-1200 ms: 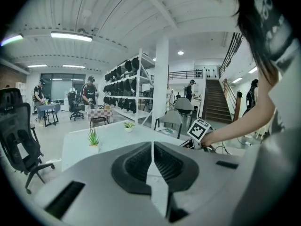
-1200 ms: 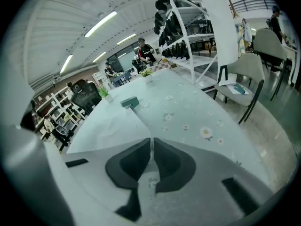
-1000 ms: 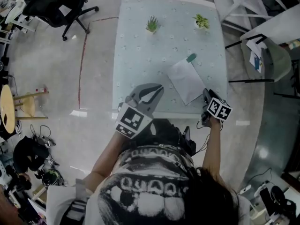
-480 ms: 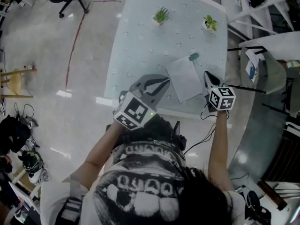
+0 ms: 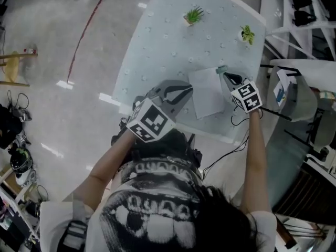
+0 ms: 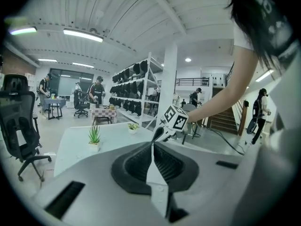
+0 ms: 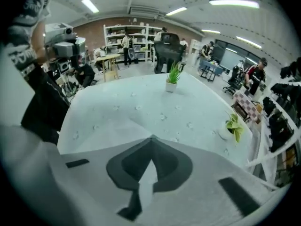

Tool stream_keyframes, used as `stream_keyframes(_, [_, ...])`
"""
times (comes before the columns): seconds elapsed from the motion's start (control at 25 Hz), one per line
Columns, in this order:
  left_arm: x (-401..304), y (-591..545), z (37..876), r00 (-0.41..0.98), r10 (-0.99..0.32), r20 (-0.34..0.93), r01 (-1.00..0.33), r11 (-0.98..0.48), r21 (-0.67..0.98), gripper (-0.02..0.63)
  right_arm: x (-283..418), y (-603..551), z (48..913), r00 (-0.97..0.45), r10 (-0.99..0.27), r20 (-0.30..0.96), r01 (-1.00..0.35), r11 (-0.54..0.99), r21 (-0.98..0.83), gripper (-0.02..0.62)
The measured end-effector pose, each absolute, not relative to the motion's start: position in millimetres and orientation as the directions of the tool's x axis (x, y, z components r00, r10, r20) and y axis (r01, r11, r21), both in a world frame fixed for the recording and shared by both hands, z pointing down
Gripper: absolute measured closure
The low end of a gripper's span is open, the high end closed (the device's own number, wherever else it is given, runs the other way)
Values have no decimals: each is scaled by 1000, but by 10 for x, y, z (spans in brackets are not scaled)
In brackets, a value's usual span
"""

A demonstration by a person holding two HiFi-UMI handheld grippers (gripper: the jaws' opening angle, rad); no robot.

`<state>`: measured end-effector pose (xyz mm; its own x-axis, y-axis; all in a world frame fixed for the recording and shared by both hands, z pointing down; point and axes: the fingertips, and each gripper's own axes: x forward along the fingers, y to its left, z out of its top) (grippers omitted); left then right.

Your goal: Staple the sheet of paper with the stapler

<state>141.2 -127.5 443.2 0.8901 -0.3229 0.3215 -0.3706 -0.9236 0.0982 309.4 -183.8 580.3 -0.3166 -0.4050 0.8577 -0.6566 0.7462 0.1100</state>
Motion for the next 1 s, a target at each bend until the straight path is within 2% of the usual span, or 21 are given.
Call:
stream_keyframes(0.44, [1393,-1393,4582,865,-366,344,-427,-897,119,594,2965,-1941,6093,-237,-180,955,-400,914,73,591])
stream_keyframes(0.8, [1422,-1477,4684,854,-387,348,-454,-881,133,594,2929,-1918,6165,-159,-36,987,-312,950,-16,591])
stream_keyframes(1.0, [1551,-1480,4747,867,-367,338,-435,-888,149,594,2947,-1954,6188,-170,-16,985,-356,933,-46,591])
